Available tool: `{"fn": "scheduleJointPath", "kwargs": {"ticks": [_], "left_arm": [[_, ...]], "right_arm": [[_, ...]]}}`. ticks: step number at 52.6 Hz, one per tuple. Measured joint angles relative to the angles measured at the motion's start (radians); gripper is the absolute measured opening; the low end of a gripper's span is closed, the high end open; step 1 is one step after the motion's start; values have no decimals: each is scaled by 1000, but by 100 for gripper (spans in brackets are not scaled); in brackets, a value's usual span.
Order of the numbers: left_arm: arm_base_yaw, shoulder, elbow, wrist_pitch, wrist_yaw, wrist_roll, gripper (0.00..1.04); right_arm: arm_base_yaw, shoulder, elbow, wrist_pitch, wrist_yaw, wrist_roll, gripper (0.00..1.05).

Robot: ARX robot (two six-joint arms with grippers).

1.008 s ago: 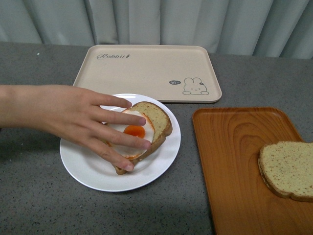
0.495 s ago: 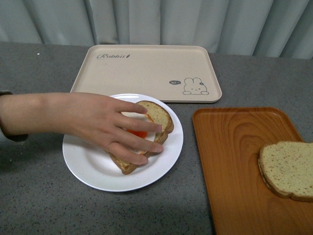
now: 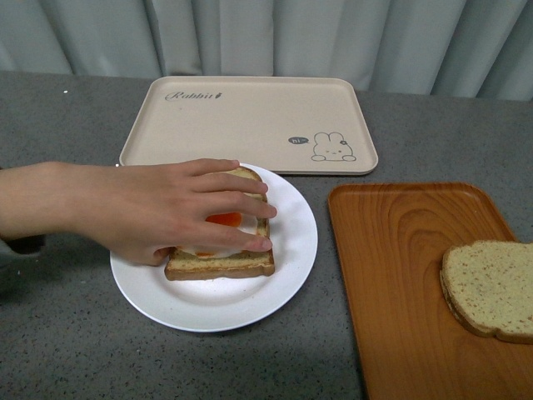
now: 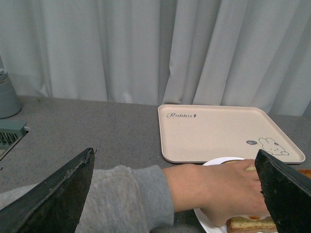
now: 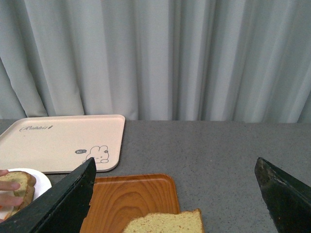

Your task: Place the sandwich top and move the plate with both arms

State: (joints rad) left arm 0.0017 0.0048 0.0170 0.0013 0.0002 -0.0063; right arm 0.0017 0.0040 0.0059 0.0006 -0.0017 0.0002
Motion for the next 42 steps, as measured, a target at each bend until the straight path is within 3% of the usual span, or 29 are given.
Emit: {"fn": "scheduleJointPath", "kwargs": {"ticks": [42], "left_arm": [[0,0,0,0,0,0,98]], "right_arm": [[0,0,0,0,0,0,96]]}}
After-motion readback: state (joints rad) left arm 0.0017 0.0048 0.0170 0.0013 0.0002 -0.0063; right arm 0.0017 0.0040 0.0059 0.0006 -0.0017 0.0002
